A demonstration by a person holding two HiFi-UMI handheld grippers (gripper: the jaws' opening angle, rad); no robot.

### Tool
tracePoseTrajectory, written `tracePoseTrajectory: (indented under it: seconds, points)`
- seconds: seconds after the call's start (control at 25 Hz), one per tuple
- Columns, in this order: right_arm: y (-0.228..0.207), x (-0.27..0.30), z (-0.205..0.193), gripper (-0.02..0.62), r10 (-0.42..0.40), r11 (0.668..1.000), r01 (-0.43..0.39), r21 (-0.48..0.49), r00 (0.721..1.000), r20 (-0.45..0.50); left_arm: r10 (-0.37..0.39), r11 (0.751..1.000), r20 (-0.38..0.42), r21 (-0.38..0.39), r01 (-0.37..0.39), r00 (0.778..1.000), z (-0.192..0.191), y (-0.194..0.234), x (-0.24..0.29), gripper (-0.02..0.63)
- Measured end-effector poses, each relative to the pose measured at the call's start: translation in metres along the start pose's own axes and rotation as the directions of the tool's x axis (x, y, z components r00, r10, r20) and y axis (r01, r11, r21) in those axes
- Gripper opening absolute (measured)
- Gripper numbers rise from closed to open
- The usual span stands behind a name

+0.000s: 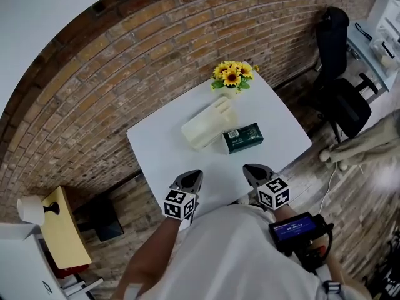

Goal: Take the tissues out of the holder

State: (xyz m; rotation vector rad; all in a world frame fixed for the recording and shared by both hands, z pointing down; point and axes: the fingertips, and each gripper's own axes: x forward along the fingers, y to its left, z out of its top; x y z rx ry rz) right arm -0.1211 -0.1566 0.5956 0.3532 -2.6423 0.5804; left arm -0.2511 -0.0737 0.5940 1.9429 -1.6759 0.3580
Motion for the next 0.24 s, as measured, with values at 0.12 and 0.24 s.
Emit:
tracePoseTrajectory:
  seconds: [0.12, 0.24]
  points:
    - [0.0004, -0.0013, -0.0016, 0.006, -0.007, 1.0, 0.007, 0.0, 1.0, -0.005, -0.004, 1.0, -0.007, 0.003, 0.004, 1.0, -0.0017, 0.0001, -0.0003, 0.008]
    - [0.0007, -0.0024, -0.0023, 0.006, -0.012, 1.0, 0.012, -0.001, 1.0, -0.008, -0.007, 1.0, -0.011, 0.005, 0.008, 1.0, -0.0026, -0.0009, -0.0003, 0.008]
